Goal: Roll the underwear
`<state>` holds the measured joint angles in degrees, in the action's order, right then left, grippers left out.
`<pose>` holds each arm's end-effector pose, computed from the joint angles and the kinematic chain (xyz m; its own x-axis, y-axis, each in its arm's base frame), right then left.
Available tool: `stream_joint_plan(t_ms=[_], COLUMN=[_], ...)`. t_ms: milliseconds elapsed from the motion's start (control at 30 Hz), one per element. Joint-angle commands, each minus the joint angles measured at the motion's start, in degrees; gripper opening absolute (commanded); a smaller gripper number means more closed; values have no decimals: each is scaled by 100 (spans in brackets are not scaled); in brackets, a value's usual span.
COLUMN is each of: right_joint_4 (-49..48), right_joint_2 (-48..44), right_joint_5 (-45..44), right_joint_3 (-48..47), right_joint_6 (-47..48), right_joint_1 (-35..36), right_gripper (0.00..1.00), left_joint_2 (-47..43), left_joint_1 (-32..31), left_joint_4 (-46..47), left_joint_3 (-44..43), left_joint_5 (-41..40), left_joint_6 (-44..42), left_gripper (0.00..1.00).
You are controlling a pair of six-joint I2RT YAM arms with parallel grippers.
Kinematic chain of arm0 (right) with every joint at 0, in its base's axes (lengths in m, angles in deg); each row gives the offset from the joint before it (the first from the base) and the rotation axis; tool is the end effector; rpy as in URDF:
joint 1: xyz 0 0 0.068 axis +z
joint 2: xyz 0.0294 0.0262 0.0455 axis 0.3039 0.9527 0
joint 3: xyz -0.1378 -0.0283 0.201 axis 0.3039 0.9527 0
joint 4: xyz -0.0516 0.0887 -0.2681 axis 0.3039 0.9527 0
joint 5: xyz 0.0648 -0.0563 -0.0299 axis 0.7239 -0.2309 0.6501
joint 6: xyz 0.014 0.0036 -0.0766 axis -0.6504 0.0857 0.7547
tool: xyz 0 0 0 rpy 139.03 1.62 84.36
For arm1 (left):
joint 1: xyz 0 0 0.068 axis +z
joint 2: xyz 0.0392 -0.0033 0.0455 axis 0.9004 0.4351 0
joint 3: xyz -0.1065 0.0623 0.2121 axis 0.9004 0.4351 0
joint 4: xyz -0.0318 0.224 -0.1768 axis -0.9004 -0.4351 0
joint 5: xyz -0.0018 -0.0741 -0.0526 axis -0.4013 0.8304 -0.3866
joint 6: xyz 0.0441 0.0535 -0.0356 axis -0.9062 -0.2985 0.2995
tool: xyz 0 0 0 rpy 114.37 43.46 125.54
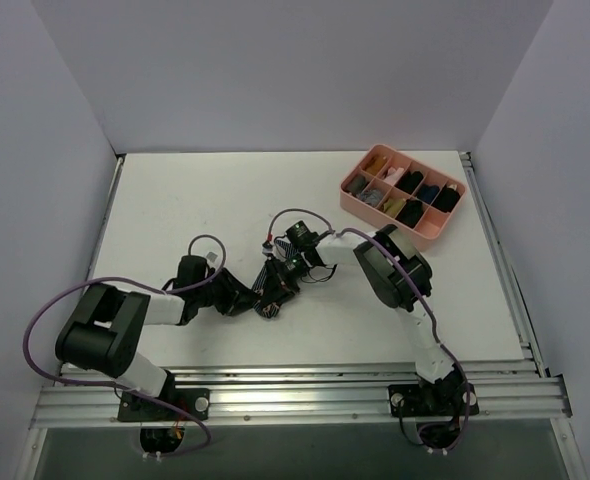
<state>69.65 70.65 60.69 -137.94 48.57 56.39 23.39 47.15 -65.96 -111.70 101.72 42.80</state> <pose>0.3117 0.3284 0.0438 -0.8802 -0.4494 -0.1525 -0.2685 0.2068 0.9408 0.2516 -0.1127 0.0355 -0.8267 -0.5619 0.0275 -0.3595 0.4901 -0.7941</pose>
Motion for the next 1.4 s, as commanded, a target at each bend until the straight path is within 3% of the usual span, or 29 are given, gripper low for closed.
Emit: stream_joint_plan(t_ms=[0, 200, 467, 733, 933, 1000, 1067, 1167, 1233, 1367], right_joint_4=[199, 920, 1202, 1728, 1764, 1746, 1676, 1343, 879, 928], right_joint_2=[47, -136, -874, -1262, -1280, -1271, -1219, -1157, -1192, -833], right_joint_5=[279, -564, -1962, -3639, -4080, -4134, -3994, -3224, -2704, -1639], right_joint_3=[30, -207, -208, -190, -208, -137, -85, 187, 512, 479], right_joint_6=[4, 593, 988, 1463, 1525, 1525, 1490, 1280, 1122, 1216], right_joint_1=[85, 50, 173, 639, 938, 964, 947, 736, 534, 402], right_gripper=[1, 30, 43, 44, 42, 37, 15, 0, 0, 0], left_joint_2=[440, 862, 889, 898, 985, 1021, 1056, 829, 470, 11], left_joint_1=[-69, -113, -148, -210, -289, -298, -307, -280, -245, -201], left_joint_4=[368, 38, -1062, -1924, -2240, -2302, -2354, -2766, -2908, -2883], left_joint_3=[158, -158, -606, -1177, -1432, -1468, -1503, -1547, -1503, -1310], left_joint_5=[-273, -141, -229, -317, -334, -326, -247, -307, -439, -431], left_joint_6=[9, 18, -228, -413, -448, -457, -457, -518, -588, -817], left_gripper=[35, 5, 2, 2, 2, 2, 2, 14, 34, 49])
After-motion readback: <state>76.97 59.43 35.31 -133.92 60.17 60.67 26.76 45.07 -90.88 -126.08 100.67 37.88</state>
